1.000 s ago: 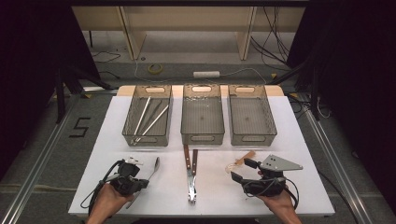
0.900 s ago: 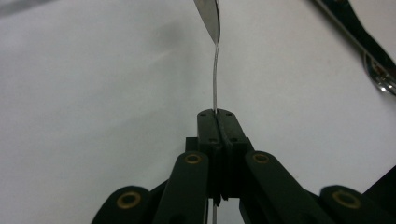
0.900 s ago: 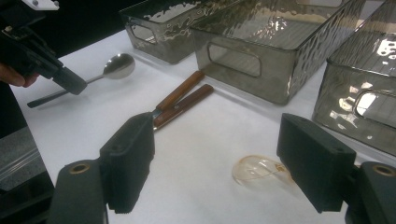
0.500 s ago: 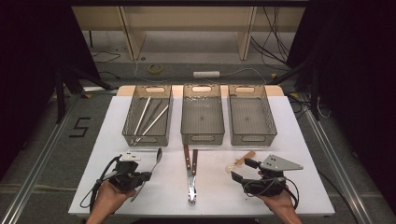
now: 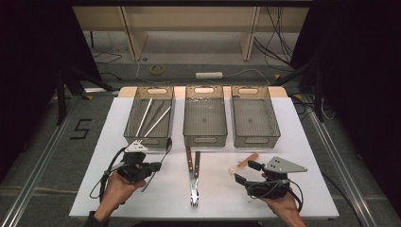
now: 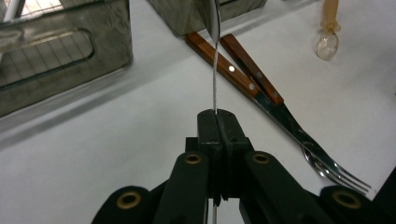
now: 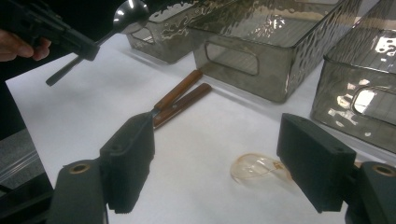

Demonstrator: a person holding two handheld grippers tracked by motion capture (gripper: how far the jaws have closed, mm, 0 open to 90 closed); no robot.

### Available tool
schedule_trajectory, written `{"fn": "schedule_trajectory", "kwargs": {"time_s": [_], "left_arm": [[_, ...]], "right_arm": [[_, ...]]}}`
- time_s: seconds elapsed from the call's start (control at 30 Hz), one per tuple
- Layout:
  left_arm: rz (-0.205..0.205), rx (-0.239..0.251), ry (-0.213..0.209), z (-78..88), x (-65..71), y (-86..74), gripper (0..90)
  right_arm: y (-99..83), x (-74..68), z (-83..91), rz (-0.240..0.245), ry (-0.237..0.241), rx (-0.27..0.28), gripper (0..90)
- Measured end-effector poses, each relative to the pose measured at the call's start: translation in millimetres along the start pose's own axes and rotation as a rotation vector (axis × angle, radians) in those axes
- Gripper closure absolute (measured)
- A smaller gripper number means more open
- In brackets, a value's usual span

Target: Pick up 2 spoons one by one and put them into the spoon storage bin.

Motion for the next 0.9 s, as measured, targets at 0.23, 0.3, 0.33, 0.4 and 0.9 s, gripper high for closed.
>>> {"fn": "schedule_trajectory", "kwargs": {"time_s": [0.23, 0.3, 0.33, 0.4, 0.9], "left_arm": [[0.006, 0.026, -0.003, -7.9, -3.5, 20.9, 89.2], [0.002, 0.031, -0.007, -8.9, -3.4, 27.1, 89.1], [-0.001, 0.037, -0.007, -9.8, -3.0, 30.5, 89.2], [-0.006, 0.042, -0.011, -10.7, -2.5, 36.2, 89.2], [-0.027, 0.096, -0.017, -16.9, -0.6, 90.6, 89.2]], "right_arm": [[-0.7, 1.6, -0.7, -0.006, -0.002, -0.003, 28.7], [-1.2, 1.9, -1.2, -0.008, -0.001, -0.006, 28.7], [-1.1, 1.9, -1.0, -0.007, -0.001, -0.004, 28.7], [-0.9, 1.8, -0.7, -0.007, 0.000, -0.002, 28.7], [-1.1, 2.5, 0.1, -0.012, 0.001, 0.000, 28.8]]}}
Point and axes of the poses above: each handheld gripper's, and its own axes: z roughly backward along the jaws, y roughly out of its top, x roughly to its right, the point moved 8 cm from there along -z, roughly forward along the jaws, and after that the axes turned 7 degrees about -x, right-handed, at the moved point
